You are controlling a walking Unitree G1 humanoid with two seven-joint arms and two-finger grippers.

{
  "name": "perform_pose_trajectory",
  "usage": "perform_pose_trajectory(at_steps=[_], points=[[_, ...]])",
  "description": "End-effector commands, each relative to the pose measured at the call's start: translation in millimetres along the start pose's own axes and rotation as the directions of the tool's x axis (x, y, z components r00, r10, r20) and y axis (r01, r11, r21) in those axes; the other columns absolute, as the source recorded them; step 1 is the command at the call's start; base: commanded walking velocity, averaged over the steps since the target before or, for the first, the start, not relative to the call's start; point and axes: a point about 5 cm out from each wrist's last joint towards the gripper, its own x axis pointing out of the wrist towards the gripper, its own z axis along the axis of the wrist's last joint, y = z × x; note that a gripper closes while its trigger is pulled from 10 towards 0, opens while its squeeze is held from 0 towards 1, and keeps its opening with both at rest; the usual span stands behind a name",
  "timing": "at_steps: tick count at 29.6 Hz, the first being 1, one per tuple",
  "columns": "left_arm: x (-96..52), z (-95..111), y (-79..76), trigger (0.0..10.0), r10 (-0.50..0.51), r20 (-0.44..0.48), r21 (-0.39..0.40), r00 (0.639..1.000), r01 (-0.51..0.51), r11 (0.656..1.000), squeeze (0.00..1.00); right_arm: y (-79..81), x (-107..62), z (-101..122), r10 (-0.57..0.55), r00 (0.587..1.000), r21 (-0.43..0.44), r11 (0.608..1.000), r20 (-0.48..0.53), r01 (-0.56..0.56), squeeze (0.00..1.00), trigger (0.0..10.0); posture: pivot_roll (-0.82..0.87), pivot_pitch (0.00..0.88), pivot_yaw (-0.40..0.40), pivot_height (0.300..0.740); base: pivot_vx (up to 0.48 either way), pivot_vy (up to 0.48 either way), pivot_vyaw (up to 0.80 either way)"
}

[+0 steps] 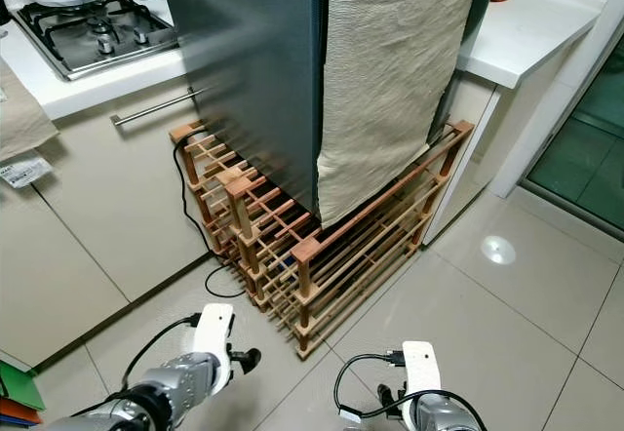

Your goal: Restocking fridge

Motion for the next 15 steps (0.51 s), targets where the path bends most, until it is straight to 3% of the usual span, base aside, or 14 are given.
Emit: perform_pose_trajectory(at_steps=[1, 15], points=[[0.2, 1.4, -1.2, 10.0, 0.011, -0.004, 0.011, 1.0, -0.011, 1.0, 0.0, 1.5, 0.4, 1.7, -0.001, 1.0, -0.007, 1.0, 0.002, 0.001, 0.06, 10.0, -0.15, 0.0, -0.002, 0.74, 0.0, 0.0, 0.0], [0.8, 2.3, -5.4, 10.0, 0.021, 0.002, -0.004, 1.0, -0.021, 1.0, 0.0, 4.7, 0.9, -0.3, 0.009, 1.0, -0.04, 0.999, -0.007, -0.009, 0.06, 10.0, -0.14, 0.0, -0.012, 0.74, 0.0, 0.0, 0.0]])
